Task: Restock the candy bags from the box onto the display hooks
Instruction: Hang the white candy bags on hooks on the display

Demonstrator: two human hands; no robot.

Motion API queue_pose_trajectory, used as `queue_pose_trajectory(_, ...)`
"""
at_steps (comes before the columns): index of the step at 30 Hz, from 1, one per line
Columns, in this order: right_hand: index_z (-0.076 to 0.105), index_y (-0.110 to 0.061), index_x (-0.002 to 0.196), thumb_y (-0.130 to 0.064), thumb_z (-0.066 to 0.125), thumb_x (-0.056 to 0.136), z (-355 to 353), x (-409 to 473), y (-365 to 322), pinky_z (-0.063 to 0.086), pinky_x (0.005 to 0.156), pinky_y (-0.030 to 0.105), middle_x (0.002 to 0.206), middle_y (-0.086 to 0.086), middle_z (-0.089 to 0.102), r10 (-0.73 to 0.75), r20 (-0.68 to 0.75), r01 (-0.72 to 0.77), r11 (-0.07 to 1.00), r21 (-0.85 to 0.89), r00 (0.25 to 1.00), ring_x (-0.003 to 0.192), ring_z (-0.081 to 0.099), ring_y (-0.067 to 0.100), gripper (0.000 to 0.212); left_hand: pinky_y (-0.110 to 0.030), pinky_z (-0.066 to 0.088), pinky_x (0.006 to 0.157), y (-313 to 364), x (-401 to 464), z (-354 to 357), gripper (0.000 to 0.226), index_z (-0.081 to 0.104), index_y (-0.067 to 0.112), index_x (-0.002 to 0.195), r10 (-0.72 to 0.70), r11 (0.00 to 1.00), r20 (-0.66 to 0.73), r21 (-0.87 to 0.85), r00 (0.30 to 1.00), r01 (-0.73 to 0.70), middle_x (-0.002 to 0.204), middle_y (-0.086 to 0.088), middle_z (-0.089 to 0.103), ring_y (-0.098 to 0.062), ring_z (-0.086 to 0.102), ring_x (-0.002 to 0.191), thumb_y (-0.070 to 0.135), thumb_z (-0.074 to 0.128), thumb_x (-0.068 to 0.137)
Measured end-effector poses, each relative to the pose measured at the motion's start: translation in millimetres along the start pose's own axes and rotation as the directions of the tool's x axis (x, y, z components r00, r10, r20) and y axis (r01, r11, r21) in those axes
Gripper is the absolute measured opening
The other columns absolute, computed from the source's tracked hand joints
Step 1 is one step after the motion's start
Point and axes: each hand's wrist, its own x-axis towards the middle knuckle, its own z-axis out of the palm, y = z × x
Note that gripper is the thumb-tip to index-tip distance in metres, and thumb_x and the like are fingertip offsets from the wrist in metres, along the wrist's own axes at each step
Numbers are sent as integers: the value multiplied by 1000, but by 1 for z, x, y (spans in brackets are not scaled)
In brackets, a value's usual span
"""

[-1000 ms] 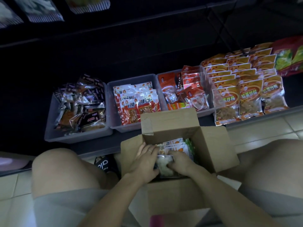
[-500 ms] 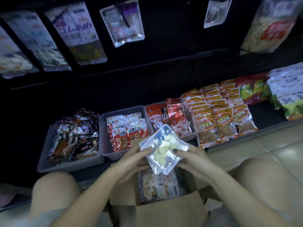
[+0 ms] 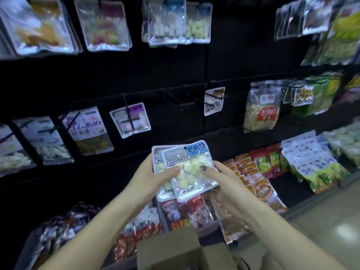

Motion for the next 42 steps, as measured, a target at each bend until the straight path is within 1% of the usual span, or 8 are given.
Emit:
queue_pose_trajectory(5,66,-2,128,-15,58,103,-1,10,-77,60,91,45,121,16,76,-154,36,157,983,-92,987,113,72,36,29,-30,59,89,78,23,0,18,68,29,119,197,976,5,89,980,-197,109,10,80,-12,77,99,26,63,102)
queue_pose_trajectory(8,66,-5,130,-16,57,104,-7,10,-121,57,94,43,123,12,75,-239,21,239,966,-100,971,115,72,32,29,-40,57,94,116,35,-5,19,68,33,120,263,958,4,112,965,-262,112,11,79,-13,76,102,32,57,105)
queue_pose_trajectory(15,61,-6,132,-11,57,102,-18,31,-203,56,97,46,124,11,75,-377,-82,382,923,46,922,115,72,31,31,-34,54,92,170,72,-17,17,70,39,115,433,889,-74,199,898,-412,110,16,78,-5,75,101,31,58,106)
queue_pose_trajectory(18,61,-7,134,-10,59,101,-16,51,-239,55,100,47,124,10,75,-413,-102,419,906,51,905,119,70,32,34,-34,55,93,180,96,-15,18,70,36,116,436,892,-81,175,896,-417,110,15,78,-7,75,101,31,57,106)
queue_pose_trajectory(22,67,-13,118,-7,61,98,-8,75,-285,60,78,35,118,8,77,-477,-123,486,872,55,870,107,74,27,22,-25,53,86,178,126,0,18,73,34,110,408,902,-44,173,912,-395,103,18,79,-1,75,96,32,55,107)
queue_pose_trajectory(26,67,-18,103,-6,60,98,-11,96,-311,59,75,33,103,4,78,-520,-156,529,848,25,840,96,74,23,15,-35,57,94,158,154,16,20,75,30,109,332,934,-30,149,943,-324,101,11,81,-8,77,96,33,55,107)
queue_pose_trajectory(33,66,-16,113,-9,60,98,-28,130,-332,59,73,32,114,7,76,-572,-191,581,814,-13,798,97,73,21,17,-33,57,96,142,182,31,24,73,28,117,290,946,39,140,956,-293,106,9,81,-10,77,99,34,52,109)
queue_pose_trajectory(42,67,-16,115,-11,59,99,-39,147,-334,59,76,32,121,7,76,-613,-98,615,789,-10,784,103,74,23,18,-27,54,91,132,195,39,26,73,28,119,311,939,74,128,947,-319,107,11,80,-8,76,100,35,49,110)
